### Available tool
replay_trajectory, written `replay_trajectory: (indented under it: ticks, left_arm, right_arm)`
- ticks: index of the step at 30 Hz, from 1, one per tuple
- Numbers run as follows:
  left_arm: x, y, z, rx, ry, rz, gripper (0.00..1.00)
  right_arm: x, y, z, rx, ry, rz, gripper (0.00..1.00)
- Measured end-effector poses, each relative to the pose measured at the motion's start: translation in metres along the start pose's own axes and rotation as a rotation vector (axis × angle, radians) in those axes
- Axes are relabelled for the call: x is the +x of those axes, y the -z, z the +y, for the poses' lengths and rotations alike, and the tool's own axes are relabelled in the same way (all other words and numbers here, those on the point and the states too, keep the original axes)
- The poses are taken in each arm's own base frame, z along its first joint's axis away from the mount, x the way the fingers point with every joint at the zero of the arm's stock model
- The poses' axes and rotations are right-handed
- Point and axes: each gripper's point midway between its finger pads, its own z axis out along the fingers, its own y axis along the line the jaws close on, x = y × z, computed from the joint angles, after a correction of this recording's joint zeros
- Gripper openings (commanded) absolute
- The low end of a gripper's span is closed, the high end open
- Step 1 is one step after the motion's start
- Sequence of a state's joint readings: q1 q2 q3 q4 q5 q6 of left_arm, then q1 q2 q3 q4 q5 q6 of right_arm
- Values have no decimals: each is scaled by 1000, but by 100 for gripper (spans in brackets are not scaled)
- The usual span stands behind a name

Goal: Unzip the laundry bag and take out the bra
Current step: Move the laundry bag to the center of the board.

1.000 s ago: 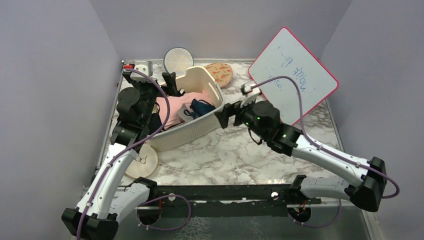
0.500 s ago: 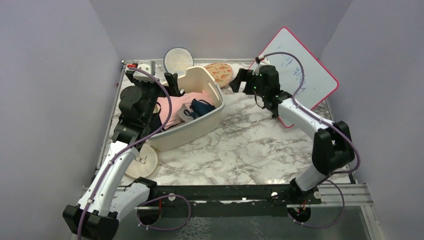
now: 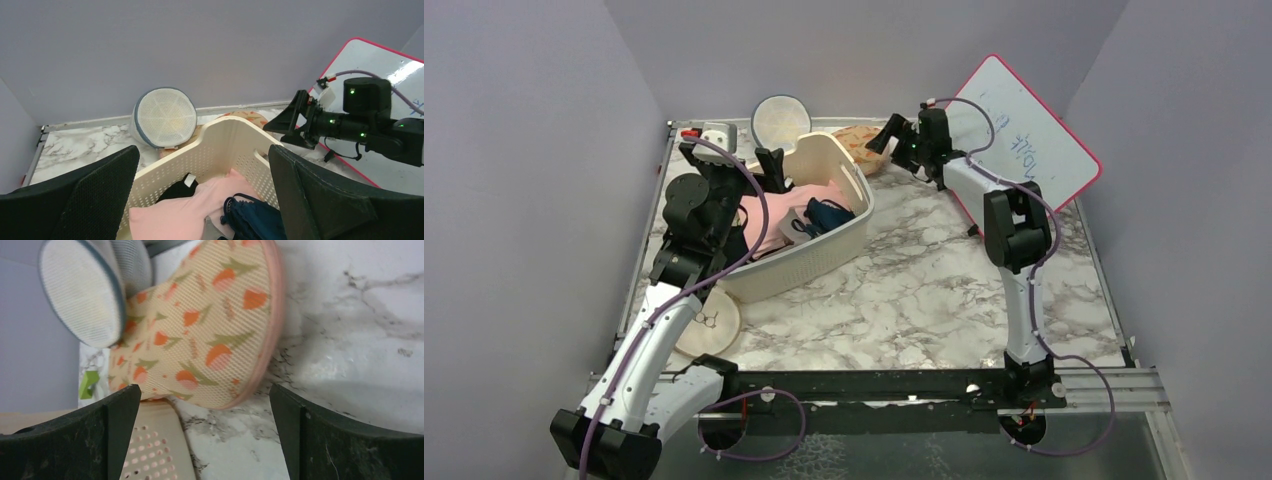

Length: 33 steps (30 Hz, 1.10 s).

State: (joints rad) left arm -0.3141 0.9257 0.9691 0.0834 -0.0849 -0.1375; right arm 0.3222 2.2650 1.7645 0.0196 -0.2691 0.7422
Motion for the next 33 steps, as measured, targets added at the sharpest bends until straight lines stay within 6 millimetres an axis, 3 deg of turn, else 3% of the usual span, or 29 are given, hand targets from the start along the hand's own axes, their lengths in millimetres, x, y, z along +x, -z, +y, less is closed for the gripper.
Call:
replay_trajectory:
  ticks: [4, 12, 17, 21, 26, 29, 31, 33]
  left_arm:
    - [1, 0, -3, 15, 10, 0, 99]
    - [-6, 3, -8, 41, 28, -22, 99]
    - [-9, 4, -9, 47, 31, -32, 99]
    - [-9, 5, -10, 49, 31, -31, 99]
    - [-6, 5, -10, 53, 32, -24, 99]
    - [-4, 4, -10, 54, 34, -19, 99]
    - [-3, 4, -11, 54, 35, -17, 99]
    - [-1, 3, -11, 56, 37, -12, 99]
  right_arm:
    - [23, -14, -28, 73, -79, 36, 89]
    - [28, -28, -36, 62, -150, 16, 77]
    - [35, -42, -46, 59, -198, 13, 65]
    - [34, -44, -42, 31, -236, -9, 43]
    - [30, -44, -30, -34, -260, -16, 25]
    - [33, -38, -26, -62, -266, -16, 19]
    - [36, -29, -28, -61, -269, -18, 18]
    - [44, -8, -32, -36, -285, -5, 9]
